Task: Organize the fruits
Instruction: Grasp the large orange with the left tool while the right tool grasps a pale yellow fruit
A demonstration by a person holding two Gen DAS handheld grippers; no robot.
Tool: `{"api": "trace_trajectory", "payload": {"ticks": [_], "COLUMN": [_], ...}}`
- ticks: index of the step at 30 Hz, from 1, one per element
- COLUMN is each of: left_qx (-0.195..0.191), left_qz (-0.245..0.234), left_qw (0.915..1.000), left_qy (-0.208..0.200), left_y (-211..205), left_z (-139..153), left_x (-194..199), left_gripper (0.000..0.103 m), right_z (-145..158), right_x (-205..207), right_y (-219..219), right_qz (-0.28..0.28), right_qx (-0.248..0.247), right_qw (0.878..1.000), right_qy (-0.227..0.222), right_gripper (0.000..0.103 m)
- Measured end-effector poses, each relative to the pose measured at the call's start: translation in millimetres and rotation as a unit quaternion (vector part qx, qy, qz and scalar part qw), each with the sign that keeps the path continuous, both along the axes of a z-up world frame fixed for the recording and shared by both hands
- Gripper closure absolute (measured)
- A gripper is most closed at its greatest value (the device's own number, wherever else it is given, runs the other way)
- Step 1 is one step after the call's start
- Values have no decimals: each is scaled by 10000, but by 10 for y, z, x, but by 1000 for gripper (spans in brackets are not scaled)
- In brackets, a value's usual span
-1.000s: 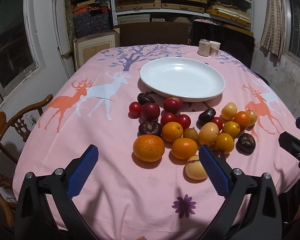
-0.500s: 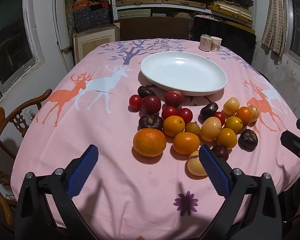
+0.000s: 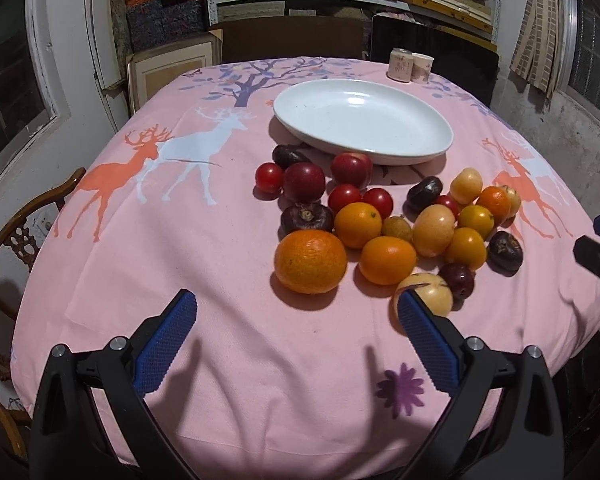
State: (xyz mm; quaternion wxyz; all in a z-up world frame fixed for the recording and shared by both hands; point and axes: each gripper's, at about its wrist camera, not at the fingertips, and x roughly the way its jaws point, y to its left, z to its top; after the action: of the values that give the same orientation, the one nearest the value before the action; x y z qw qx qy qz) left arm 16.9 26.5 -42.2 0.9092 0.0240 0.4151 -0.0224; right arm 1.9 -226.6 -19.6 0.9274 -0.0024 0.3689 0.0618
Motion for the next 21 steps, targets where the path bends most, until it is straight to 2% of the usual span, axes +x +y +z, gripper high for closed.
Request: {"api": "trace_trajectory", "payload": {"ticks": [4, 7, 10, 11, 12, 14, 16, 19, 21], "left_qx": [45, -75, 287, 372, 270, -32, -22, -265, -281], "left_qz": [92, 46, -12, -47, -209, -395, -394, -430, -403], "left_qw": [9999, 9998, 9996, 9993, 9994, 9991, 9992, 9987, 9988], "left_qy": [31, 184, 85, 76, 102, 133, 76, 17, -60], "left_y": [85, 116, 7, -27, -56, -73, -84, -33, -6], "left_z": [-77, -175, -255, -276, -296, -297, -296, -257, -215], "left_x": [115, 244, 332, 346, 356, 342, 317, 254, 215], "left_gripper": [4, 4, 6, 24, 43, 57, 57, 57, 57], "right_z": [-37, -57, -71, -76, -83, -99, -120, -118, -138], "right_x": [26, 40, 56, 64, 71, 87, 122, 221, 364], "right_y": [-70, -89, -107, -113, -126, -162, -223, -305, -357], "right_qz": [-62, -60, -64, -67, -75, -110, -97, 43, 88], "right_qx": [78, 100, 107, 103, 83, 42, 21, -30, -50], "right_qw": [9999, 9999, 9998, 9998, 9998, 9998, 9999, 10000, 9999], "right_qy": [62, 108, 135, 139, 139, 149, 130, -49, -22], "right_gripper": [4, 4, 4, 4, 4, 4, 4, 4, 4]}}
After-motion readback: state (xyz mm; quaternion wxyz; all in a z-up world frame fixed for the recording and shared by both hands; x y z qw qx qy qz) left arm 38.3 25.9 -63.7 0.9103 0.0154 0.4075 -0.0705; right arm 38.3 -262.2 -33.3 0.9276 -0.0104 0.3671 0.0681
